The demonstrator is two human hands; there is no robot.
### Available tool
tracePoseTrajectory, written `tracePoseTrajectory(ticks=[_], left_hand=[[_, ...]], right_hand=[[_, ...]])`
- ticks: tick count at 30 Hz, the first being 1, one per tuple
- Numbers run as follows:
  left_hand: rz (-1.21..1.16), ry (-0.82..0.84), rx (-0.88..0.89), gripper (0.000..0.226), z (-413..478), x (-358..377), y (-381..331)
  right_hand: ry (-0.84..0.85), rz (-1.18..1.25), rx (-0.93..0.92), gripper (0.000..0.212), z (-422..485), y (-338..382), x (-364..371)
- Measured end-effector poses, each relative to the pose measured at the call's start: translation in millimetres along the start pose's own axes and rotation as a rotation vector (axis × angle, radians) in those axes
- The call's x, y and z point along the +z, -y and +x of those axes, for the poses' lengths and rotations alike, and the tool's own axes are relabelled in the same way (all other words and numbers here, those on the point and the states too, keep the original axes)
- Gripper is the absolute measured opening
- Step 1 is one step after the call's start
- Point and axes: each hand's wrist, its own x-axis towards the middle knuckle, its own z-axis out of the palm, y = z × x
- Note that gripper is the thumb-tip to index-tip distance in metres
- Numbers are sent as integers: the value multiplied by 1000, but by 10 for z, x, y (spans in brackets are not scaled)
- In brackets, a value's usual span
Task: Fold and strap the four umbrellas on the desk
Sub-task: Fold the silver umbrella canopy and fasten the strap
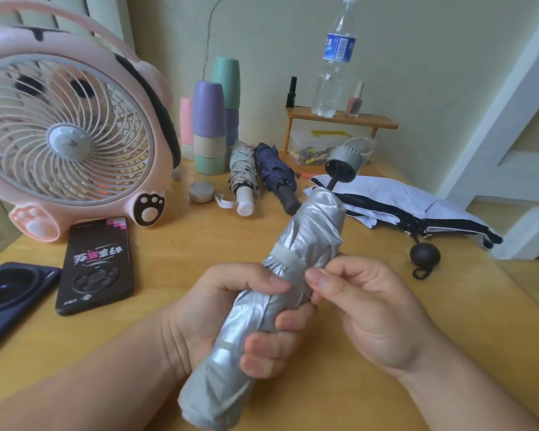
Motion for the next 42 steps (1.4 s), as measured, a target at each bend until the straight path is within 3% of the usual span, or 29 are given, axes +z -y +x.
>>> tracePoseTrajectory(ticks=[2, 4, 7, 9, 12, 14, 18, 22, 24, 27, 29, 32, 34, 37, 39, 42], left_hand=[[38, -135, -27, 31, 34, 37, 9], [201, -407, -21, 34, 67, 133, 6], [734, -892, 121, 59, 36, 224, 58], [1125, -1059, 204, 76, 7, 329, 115], [1433, -1069, 188, 97, 39, 387, 221], [1533, -1054, 134, 96, 58, 331, 239], [1615, -905, -39, 71, -18, 219, 75], [1613, -794, -97, 43, -82, 210, -64], [1787, -771, -139, 40, -97, 264, -51], [2177, -822, -220, 88, -56, 357, 110], [2225, -937, -184, 105, 27, 429, 257], [2256, -1055, -158, 85, 156, 438, 404], [2355, -1048, -79, 70, 165, 346, 429], [2364, -998, -144, 44, 240, 375, 384], [2336, -1032, -44, 29, 245, 370, 320], [2264, -869, 13, 20, 133, 278, 151]], right_hand=[[-26, -1, 33, 42, -1, -25, 17], [-64, 1, 55, 39, -2, -30, 31], [-157, -137, 25, 27, 1, -27, 23], [-207, -229, 14, 28, -2, -28, 36], [-217, -339, 48, 30, -20, 3, 96], [-207, -393, 112, 32, -25, 50, 87], [-151, -482, 311, 34, -1, 126, 28], [-160, -376, 427, 32, -27, 150, 30], [-168, -342, 449, 31, -46, 160, 56], [-184, -370, 459, 34, -41, 114, 86], [-180, -403, 465, 38, -27, 89, 100], [-166, -512, 458, 44, -25, 77, 88], [-143, -561, 449, 46, -38, 84, 76], [-95, -577, 441, 44, -63, 101, 70], [-64, -592, 439, 43, -74, 117, 62], [-41, -590, 428, 43, -70, 137, 29]])
